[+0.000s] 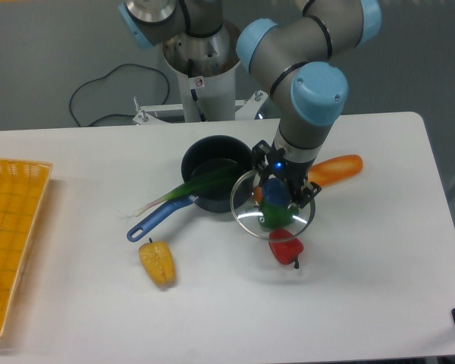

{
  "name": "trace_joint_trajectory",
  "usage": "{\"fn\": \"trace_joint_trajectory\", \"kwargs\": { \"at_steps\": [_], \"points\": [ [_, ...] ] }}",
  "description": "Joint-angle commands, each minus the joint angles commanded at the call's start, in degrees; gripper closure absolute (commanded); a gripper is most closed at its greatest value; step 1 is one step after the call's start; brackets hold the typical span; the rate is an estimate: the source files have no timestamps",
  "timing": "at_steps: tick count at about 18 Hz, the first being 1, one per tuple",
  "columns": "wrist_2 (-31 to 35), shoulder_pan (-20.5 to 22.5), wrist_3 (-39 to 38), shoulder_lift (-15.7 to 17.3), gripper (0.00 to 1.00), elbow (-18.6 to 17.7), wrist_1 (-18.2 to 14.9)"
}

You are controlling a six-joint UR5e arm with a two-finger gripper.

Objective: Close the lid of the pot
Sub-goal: 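Hold the glass lid by its blue knob beside the saucepan, then carry the held glass lid over the saucepan rim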

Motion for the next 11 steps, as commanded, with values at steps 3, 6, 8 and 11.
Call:
{"fn": "trace_joint_trajectory", "kwargs": {
  "at_steps": [3,6,8,11],
  "points": [
    [-0.7,0.2,0.0,1.3,0.41,-1.1,-0.8],
    [-1.7,0.1,-0.1,2.4,0.41,-1.6,-2.9],
    [-2.0,-0.2,-0.1,3.9,0.41,-3.7,-3.0],
    [-3.9,0.1,-0.2,5.6,0.41,-5.4,-3.3]
  ]
}}
